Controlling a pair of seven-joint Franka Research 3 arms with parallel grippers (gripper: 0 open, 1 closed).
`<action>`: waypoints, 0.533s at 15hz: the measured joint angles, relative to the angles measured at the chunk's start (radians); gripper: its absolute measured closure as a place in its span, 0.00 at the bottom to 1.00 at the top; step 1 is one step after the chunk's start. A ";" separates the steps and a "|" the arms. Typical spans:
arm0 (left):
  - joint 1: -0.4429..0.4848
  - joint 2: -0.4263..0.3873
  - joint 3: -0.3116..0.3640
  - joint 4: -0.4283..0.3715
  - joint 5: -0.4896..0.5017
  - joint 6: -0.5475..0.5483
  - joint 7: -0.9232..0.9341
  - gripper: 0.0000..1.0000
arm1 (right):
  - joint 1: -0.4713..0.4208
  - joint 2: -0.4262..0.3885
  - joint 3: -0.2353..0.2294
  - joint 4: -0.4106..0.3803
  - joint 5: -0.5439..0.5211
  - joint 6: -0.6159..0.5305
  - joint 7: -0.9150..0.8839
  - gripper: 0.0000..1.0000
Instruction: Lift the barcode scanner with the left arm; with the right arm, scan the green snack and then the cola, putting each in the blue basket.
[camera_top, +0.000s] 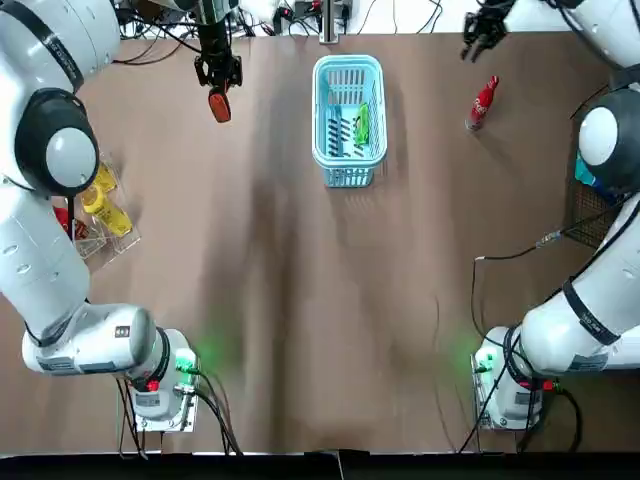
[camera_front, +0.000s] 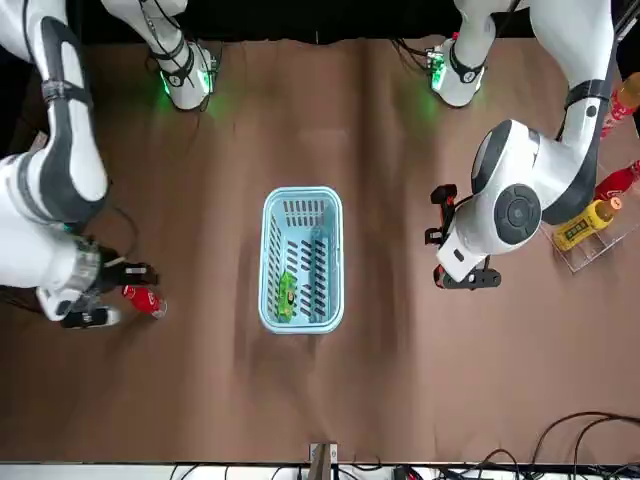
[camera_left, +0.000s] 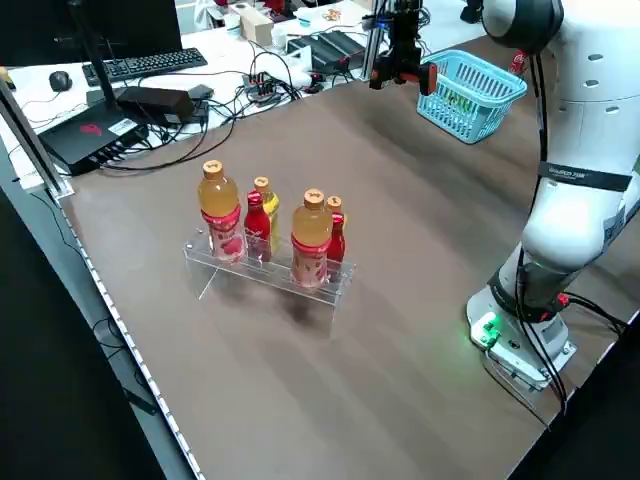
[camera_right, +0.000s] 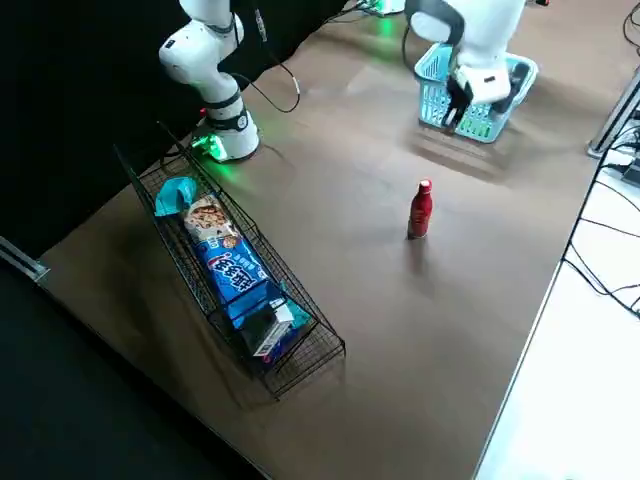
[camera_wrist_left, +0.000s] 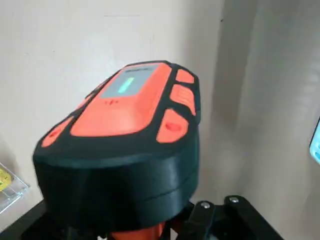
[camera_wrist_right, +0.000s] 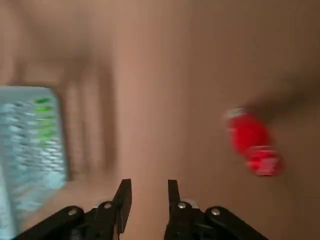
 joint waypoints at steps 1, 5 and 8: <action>-0.001 0.001 0.000 0.000 0.000 0.000 -0.001 0.86 | -0.024 0.000 0.000 -0.002 -0.042 0.000 -0.045 0.63; -0.005 0.008 0.000 0.000 0.000 0.000 -0.006 0.86 | -0.064 0.000 0.001 -0.003 -0.136 0.005 -0.215 0.58; -0.003 0.009 0.001 0.000 0.000 0.000 -0.006 0.86 | -0.073 0.002 0.001 -0.008 -0.145 0.022 -0.242 0.44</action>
